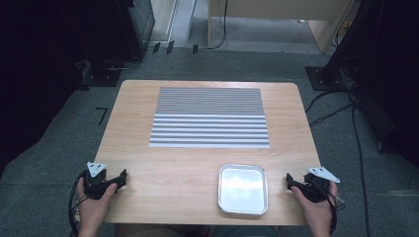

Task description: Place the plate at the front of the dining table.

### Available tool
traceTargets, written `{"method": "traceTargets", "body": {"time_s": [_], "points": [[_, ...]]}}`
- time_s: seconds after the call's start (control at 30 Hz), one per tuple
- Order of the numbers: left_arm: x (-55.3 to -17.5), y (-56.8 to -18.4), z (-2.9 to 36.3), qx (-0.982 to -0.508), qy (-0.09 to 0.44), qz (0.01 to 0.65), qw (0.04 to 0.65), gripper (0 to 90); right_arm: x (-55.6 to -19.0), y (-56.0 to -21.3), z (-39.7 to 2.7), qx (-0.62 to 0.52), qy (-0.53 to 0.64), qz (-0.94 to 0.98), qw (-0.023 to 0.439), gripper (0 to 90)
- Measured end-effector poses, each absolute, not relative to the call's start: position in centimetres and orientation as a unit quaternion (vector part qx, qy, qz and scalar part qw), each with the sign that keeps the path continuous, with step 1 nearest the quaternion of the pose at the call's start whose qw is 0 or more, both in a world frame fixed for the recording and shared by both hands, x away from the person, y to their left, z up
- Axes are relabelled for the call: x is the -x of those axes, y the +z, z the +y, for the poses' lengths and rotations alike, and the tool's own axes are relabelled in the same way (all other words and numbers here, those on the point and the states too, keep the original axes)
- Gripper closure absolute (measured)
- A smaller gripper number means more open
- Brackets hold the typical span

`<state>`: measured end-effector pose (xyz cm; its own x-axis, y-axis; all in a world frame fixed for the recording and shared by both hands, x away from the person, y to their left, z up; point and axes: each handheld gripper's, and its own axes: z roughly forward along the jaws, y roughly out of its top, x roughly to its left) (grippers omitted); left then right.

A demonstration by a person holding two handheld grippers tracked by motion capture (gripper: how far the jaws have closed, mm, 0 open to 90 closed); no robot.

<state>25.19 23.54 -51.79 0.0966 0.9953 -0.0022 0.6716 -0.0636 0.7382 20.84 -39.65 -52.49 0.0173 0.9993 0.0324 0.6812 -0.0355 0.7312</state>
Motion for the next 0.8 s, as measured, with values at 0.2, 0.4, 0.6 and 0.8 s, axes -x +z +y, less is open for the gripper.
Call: {"method": "traceTargets", "body": {"time_s": [0.2,0.4,0.6,0.8], "points": [[-25.2,-51.8,23.5,-0.677,0.270,0.615,0.299,16.9,-20.7,-52.5,-39.8,-0.664,0.297,0.630,0.273,15.2],[-25.2,-51.8,23.5,-0.677,0.271,0.615,0.299,16.8,-20.2,-52.4,-40.3,-0.678,0.313,0.605,0.274,16.1],[-25.2,-51.8,23.5,-0.677,0.271,0.615,0.299,16.8,-20.1,-52.1,-40.2,-0.693,0.318,0.583,0.280,18.1],[-25.2,-51.8,23.5,-0.678,0.271,0.615,0.299,16.8,-19.8,-51.5,-39.8,-0.694,0.323,0.574,0.291,19.8]]}}
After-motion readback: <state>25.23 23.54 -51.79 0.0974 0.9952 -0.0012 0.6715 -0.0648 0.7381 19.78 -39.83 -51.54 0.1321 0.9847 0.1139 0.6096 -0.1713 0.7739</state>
